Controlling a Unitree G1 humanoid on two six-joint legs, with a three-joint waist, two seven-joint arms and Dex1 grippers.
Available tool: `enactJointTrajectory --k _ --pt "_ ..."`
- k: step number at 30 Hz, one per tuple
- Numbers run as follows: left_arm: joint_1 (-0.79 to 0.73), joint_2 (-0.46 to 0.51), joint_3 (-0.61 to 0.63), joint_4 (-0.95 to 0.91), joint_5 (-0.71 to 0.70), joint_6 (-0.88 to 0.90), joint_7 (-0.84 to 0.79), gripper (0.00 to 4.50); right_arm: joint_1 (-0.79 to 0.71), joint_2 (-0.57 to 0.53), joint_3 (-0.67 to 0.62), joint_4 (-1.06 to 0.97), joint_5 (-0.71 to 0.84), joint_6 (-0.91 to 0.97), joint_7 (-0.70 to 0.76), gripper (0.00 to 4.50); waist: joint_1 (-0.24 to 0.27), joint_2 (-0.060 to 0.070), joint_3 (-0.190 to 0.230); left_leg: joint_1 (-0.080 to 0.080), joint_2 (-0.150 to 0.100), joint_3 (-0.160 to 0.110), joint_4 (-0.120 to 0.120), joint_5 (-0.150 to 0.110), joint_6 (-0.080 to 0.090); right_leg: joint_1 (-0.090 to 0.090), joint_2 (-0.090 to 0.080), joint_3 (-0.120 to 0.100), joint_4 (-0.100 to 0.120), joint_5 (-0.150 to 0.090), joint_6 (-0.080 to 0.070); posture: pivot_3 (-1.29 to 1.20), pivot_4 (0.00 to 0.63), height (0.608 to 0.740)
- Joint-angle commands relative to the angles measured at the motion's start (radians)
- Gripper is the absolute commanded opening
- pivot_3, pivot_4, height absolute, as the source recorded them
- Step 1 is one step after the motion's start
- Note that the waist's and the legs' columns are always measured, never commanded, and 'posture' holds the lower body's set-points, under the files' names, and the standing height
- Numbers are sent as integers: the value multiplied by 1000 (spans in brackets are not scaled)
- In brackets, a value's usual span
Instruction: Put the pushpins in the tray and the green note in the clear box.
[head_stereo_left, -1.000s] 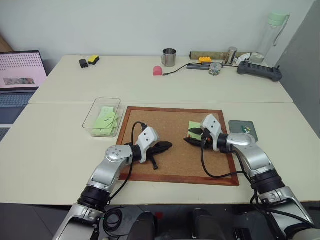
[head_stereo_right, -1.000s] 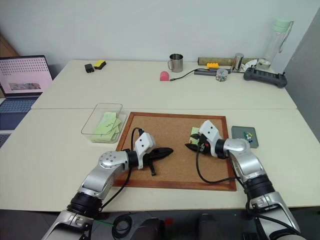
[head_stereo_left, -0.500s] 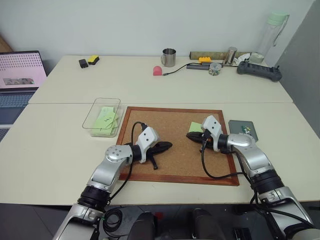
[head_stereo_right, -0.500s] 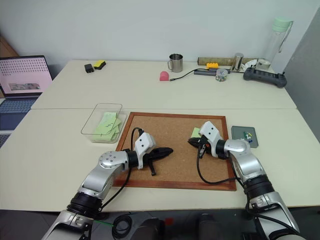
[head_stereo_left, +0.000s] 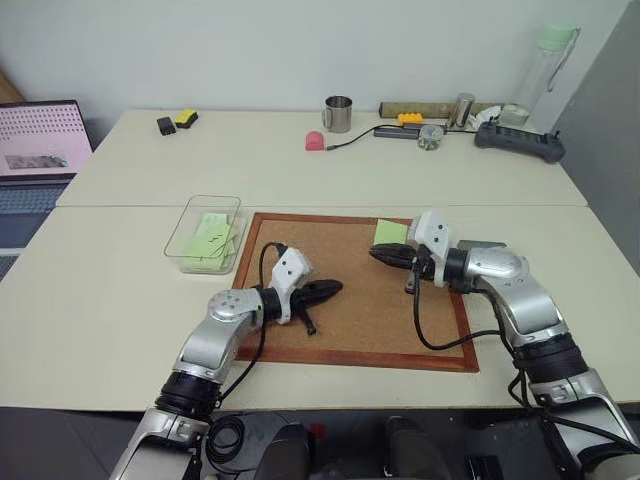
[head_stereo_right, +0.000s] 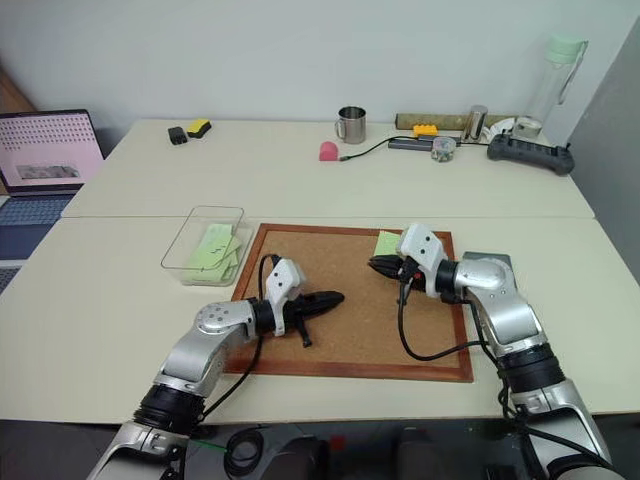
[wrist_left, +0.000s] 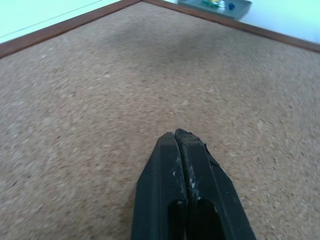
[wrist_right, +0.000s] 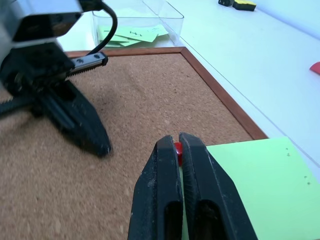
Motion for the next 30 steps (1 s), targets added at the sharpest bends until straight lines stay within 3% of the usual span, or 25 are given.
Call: enactJointTrajectory --k 1,7,18,22,27,30 --pt "-25 20 118 -125 -160 161 1 375 -37 -54 27 -61 -66 -133 44 0 -3 0 1 -1 0 0 0 0 0 -1 0 0 0 0 0 0 150 740" --pt "-51 7 235 -217 -391 398 28 1542 -64 -130 99 -7 -221 -456 62 0 -2 -1 1 -2 0 0 -1 0 0 -2 0 0 -1 0 0 0 150 740" --pt "-112 -105 262 -182 -529 546 131 3699 -129 -154 146 63 -294 -740 74 0 0 -2 2 -2 0 0 0 0 -1 -1 0 0 -2 0 0 0 150 740" --pt "-142 -155 284 -170 -587 563 144 3699 -135 -153 159 58 -288 -773 89 0 0 -2 2 -2 0 0 0 0 -1 -1 -1 1 -2 0 0 0 150 740" --pt "-153 -154 222 -141 -532 531 120 3699 -143 -136 171 49 -269 -784 107 0 -1 -2 2 -1 0 1 0 1 -3 -1 0 1 -2 0 0 0 150 740" --pt "-150 -153 194 -129 -507 509 102 3287 -147 -126 177 49 -262 -786 111 0 0 -2 2 -1 -1 1 0 1 -3 -1 0 1 -2 0 0 0 150 740"
